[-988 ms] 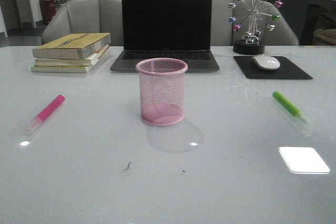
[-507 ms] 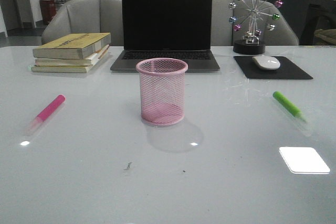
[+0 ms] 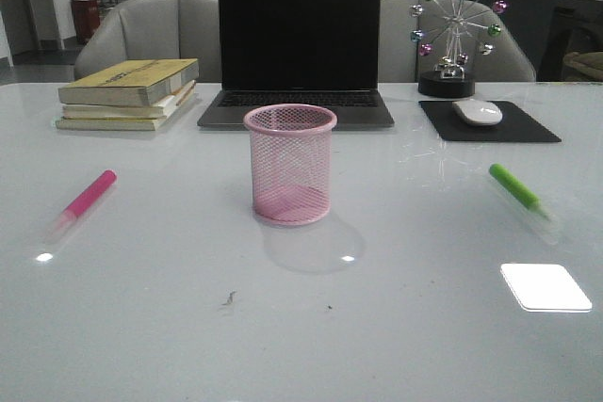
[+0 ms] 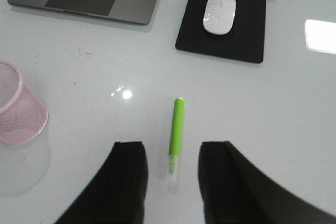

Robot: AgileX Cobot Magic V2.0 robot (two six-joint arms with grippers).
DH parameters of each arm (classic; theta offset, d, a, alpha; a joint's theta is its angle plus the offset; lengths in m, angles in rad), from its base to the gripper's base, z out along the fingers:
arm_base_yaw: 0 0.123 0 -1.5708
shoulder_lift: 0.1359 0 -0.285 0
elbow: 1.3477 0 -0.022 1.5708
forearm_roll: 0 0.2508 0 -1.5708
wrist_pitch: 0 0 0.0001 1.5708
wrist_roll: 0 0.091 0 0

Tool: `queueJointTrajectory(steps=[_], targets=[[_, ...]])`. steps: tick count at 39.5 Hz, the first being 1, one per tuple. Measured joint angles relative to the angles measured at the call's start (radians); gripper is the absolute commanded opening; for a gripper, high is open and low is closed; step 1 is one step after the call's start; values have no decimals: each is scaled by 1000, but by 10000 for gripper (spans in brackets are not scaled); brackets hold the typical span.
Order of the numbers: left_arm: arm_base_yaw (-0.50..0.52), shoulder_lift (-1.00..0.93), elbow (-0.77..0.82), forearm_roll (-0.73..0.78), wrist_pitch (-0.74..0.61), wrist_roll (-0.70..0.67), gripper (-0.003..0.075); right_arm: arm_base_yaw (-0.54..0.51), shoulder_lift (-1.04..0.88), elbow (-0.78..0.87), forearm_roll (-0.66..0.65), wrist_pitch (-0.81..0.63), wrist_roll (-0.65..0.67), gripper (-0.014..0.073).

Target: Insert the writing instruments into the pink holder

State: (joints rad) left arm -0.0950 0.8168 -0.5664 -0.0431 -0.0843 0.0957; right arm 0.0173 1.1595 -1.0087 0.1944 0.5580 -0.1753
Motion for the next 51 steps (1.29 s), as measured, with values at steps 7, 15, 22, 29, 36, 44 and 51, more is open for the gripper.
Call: queueJointTrajectory(steps=[7,15,22,29,36,44,51], targets=[[0,0,0,0,0,0,381,0,202,-135,-2,72,0,377],[0,0,0,0,0,0,381,0,437,-295,-4,144,-1,377],[0,0,0,0,0,0,381,0,602,-414,-4,203,-1,377],[0,0,0,0,0,0,381,0,745,-496,-4,252,-1,377],[0,0,0,0,0,0,381,0,842,-526,-4,261,-1,377],[0,0,0,0,0,0,381,0,914,-535,-4,255,-1,377],[0,0,0,0,0,0,381,0,959,-538,-4,251,-1,377]])
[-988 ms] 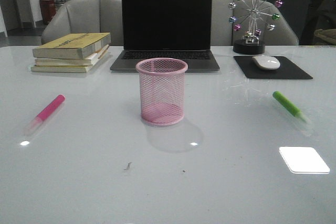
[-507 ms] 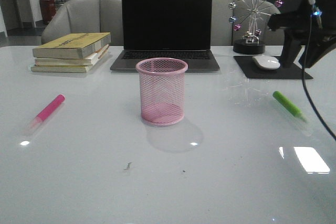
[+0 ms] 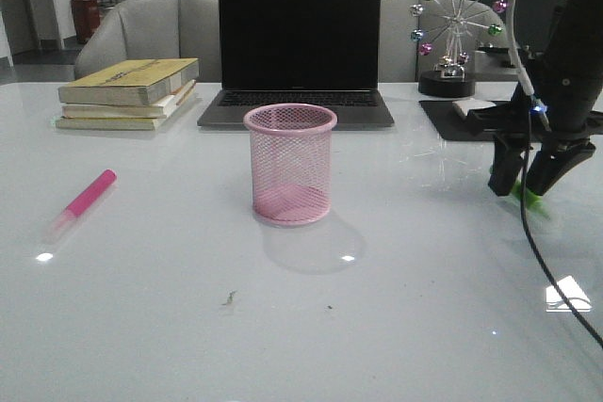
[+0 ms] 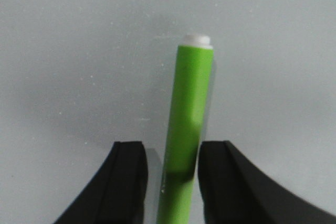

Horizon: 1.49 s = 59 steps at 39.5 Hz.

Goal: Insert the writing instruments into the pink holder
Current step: 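Lower the right gripper onto the green highlighter and close it, then lift the green highlighter and carry it over the pink holder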

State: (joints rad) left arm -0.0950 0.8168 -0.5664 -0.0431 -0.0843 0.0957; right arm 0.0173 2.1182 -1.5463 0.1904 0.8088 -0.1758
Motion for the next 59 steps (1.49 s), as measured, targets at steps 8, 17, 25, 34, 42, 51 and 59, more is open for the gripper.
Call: queueJointTrajectory(steps=[8,17,25,34,42,51,59], targets=[[0,0,0,0,0,0,381,0,13,-13,0,-17,0,339],[0,0,0,0,0,0,381,0,15,-15,2,-29,0,64],[0,0,0,0,0,0,381,0,15,-18,10,-36,0,30],[0,0,0,0,0,0,381,7,-50,-26,24,-70,0,30],[0,0,0,0,0,0,381,60,-243,-30,37,-196,0,30],[0,0,0,0,0,0,381,210,-380,-32,44,-351,0,30],[0,0,0,0,0,0,381,364,-389,-4,51,-542,0,29]])
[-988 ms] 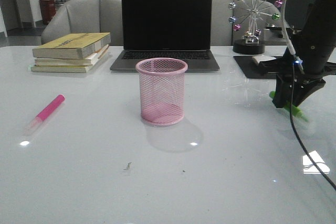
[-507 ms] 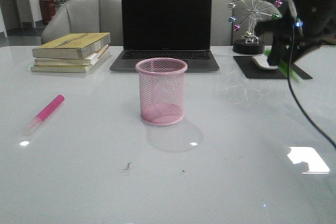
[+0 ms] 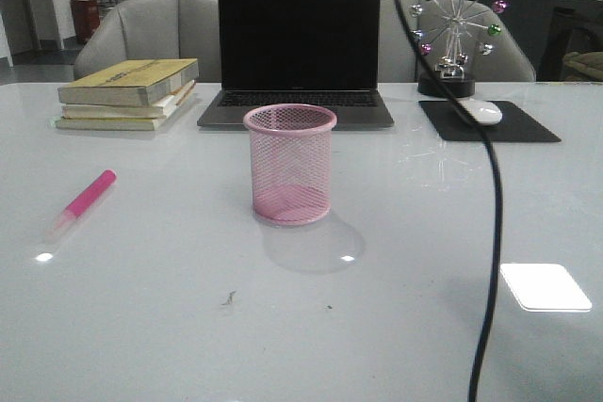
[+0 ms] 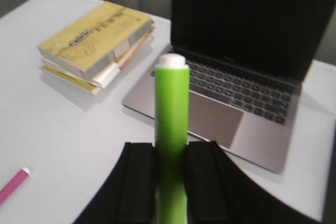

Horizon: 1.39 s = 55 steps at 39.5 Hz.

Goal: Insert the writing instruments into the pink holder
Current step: 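Lift the green highlighter and carry it over the pink holder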

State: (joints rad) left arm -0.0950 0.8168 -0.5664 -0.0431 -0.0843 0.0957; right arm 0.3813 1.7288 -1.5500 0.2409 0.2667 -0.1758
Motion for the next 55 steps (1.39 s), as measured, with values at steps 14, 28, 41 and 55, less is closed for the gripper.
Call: queueJointTrajectory(steps=[14,28,41,55], targets=[[0,0,0,0,0,0,381,138,2,286,43,-436,17,29],[0,0,0,0,0,0,381,191,106,324,47,-579,26,29],[0,0,0,0,0,0,381,191,136,324,49,-579,29,29],[0,0,0,0,0,0,381,191,137,324,51,-495,29,320]])
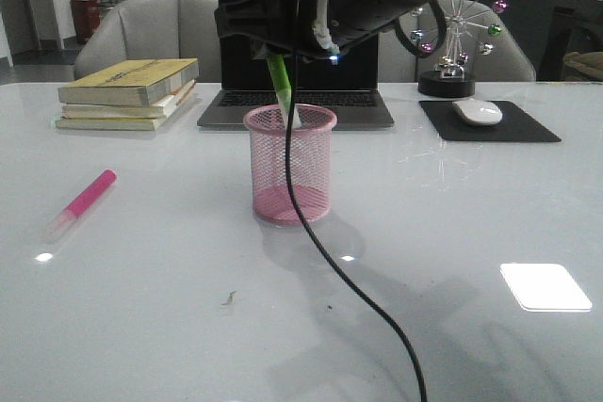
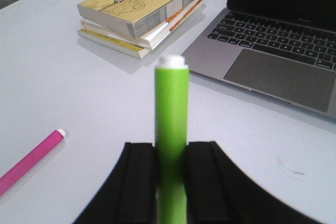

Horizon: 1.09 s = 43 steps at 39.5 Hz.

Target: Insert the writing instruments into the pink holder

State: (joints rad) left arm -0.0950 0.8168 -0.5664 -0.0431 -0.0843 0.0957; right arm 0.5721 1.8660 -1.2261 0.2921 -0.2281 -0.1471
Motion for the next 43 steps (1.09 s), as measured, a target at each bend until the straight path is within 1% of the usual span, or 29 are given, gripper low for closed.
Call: queueJointTrajectory(steps=[2,4,14,17,20,24,32,38,43], targets=[[0,0,0,0,0,0,381,0,0,0,0,7,0,369],[0,0,0,0,0,0,381,0,0,0,0,8,0,393],[0,0,0,0,0,0,381,0,-9,0,-7,25,-16,384],[0,0,0,0,0,0,381,-4,-36,0,-9,57,-41,384],[0,0,0,0,0,0,381,-20,-73,0,-14,122,-57,384],[0,0,0,0,0,0,381,-68,-143,0,-14,236,-68,384],[0,0,0,0,0,0,381,-219,-290,0,-22,494,-70,384],[0,0,0,0,0,0,381,-330,-407,0,-62,614,-72,384],[0,0,0,0,0,0,381,-406,-511,1,-82,684,-72,384]])
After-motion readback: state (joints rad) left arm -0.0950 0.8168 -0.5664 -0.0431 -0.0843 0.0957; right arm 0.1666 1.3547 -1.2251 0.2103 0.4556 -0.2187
